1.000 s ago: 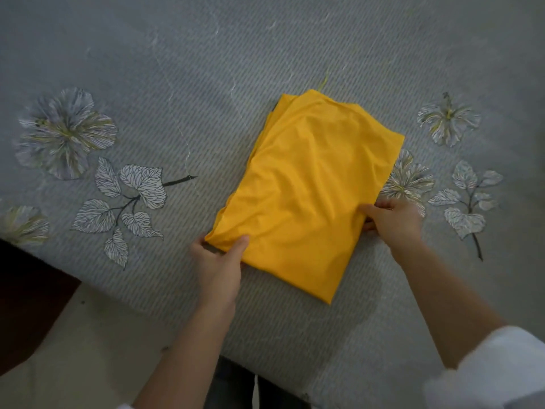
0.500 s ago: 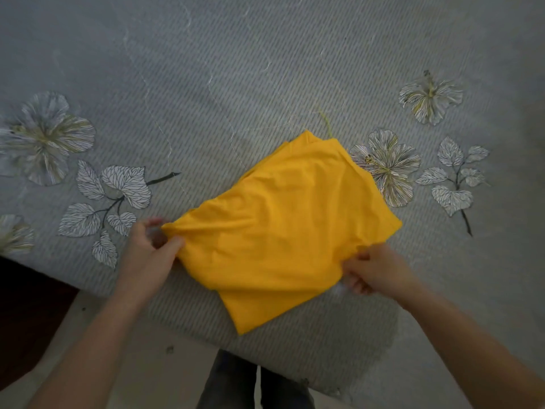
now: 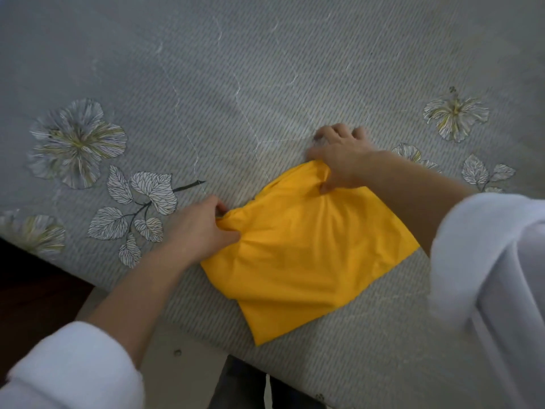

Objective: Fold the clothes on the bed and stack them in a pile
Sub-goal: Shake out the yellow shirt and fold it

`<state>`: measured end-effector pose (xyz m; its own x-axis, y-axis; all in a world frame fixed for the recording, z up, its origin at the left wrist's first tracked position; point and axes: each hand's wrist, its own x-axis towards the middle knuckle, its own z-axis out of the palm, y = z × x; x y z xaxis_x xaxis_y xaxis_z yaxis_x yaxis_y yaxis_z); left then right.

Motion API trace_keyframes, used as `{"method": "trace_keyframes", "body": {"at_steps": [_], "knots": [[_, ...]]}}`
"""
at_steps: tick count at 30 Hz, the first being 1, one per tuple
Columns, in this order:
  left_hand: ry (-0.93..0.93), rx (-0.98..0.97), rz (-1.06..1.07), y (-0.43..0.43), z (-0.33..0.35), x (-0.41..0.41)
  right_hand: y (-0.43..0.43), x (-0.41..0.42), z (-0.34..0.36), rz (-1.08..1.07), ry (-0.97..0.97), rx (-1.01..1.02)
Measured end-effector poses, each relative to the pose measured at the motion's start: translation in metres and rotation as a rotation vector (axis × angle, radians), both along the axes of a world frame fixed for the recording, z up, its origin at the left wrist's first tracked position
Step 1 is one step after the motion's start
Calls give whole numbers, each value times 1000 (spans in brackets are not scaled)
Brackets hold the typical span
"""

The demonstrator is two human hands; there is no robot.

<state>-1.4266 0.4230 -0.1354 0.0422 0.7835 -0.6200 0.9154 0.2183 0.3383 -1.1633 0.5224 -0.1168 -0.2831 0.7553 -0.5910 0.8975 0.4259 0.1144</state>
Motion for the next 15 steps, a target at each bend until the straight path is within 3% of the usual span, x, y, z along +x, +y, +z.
{"method": "trace_keyframes", "body": {"at_steps": [4,8,12,15], "knots": [[-131,-87,98,-3,-3,0,-9,-1,2,53,-115,19],[-268,-99,98,-18,9,1,-43,9,15,8,91,-8],[-315,-19,0,-30,47,6,-95,34,44,-247,368,73],[-366,-30,-78,-37,83,16,-137,61,79,-433,410,99]]}}
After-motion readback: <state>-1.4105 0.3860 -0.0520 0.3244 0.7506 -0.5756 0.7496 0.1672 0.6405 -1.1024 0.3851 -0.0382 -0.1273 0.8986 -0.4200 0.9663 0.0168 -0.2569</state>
